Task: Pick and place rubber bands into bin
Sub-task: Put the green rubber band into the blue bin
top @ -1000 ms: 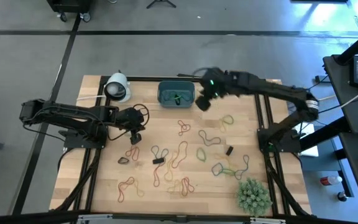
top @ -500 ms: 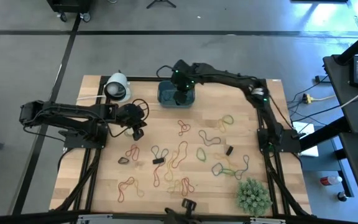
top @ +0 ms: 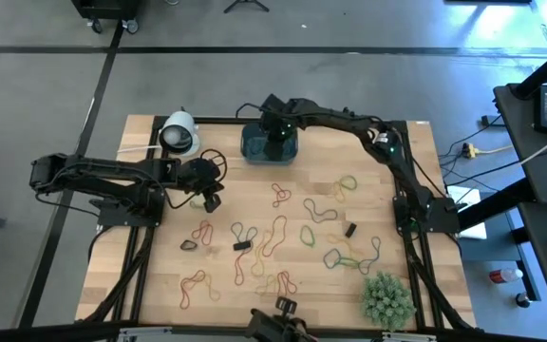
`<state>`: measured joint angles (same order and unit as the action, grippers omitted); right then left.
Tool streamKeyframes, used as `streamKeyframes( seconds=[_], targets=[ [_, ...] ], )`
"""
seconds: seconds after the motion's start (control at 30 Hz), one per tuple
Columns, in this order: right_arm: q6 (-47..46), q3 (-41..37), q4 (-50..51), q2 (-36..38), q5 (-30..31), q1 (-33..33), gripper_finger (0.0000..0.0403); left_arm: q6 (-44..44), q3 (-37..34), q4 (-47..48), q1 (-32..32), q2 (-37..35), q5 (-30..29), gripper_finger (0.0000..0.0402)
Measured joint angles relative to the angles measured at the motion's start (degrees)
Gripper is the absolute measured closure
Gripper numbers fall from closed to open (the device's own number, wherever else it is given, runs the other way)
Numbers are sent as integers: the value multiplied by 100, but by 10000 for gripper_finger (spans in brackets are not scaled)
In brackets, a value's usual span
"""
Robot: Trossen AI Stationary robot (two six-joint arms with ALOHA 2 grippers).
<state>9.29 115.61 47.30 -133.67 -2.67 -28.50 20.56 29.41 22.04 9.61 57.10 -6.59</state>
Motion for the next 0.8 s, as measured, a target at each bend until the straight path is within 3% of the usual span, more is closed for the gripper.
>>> streamKeyframes(
  seconds=[0.2, 0.37, 0.63, 0.8],
  targets=[
    [-305, 62, 289, 24, 4, -39, 267, -119, 0, 2, 0, 0, 3, 399],
    [-476, 390, 752, 24, 0, -39, 253, -486, 0, 2, 0, 0, 221, 395],
    [-888, 1328, 1165, 36, 15, -50, 286, -1103, 0, 81, -13, 0, 1009, 396],
    [-1252, 1325, 1115, 38, 62, -49, 319, -1418, 0, 322, -34, 0, 1288, 397]
  ],
)
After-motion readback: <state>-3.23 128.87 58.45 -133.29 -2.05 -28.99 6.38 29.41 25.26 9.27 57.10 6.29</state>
